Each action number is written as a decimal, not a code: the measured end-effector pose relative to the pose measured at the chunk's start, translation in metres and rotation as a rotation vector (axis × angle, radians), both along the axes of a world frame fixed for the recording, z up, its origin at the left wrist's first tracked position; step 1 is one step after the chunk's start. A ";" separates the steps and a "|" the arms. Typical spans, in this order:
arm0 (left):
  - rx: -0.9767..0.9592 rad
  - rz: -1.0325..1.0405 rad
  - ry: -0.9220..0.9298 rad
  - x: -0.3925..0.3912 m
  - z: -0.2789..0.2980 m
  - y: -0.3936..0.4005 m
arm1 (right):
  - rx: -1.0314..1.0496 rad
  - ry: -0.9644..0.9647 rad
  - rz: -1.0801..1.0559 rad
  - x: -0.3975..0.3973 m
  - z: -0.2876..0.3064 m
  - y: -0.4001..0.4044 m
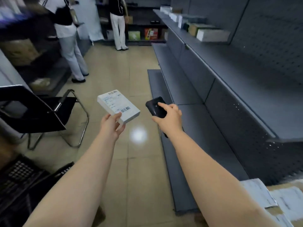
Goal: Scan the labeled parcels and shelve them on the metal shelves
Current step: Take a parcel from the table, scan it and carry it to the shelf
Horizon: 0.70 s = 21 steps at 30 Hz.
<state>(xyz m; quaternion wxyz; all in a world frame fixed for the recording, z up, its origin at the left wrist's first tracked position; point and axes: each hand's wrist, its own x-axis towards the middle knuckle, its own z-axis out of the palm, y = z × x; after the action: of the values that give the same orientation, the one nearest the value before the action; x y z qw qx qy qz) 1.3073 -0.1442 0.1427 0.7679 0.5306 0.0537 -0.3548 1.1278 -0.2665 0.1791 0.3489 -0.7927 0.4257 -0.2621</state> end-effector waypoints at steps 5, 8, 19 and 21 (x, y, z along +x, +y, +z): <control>-0.030 -0.108 -0.026 0.070 0.070 -0.099 | -0.160 -0.010 -0.081 0.069 0.073 -0.081; -0.057 -0.231 -0.047 0.088 0.114 -0.169 | -0.270 0.005 -0.120 0.088 0.118 -0.140; -0.039 -0.614 -0.341 0.125 0.214 -0.423 | -0.543 0.221 -0.407 0.091 0.214 -0.369; 0.002 -0.742 -0.381 0.124 0.219 -0.463 | -0.493 0.172 -0.493 0.085 0.222 -0.399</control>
<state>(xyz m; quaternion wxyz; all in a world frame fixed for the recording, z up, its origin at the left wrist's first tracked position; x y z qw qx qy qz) 1.4318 -0.6070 0.3618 0.5837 0.5710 -0.2839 -0.5026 1.2129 -0.6660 0.4013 0.0364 -0.7455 0.5561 -0.3656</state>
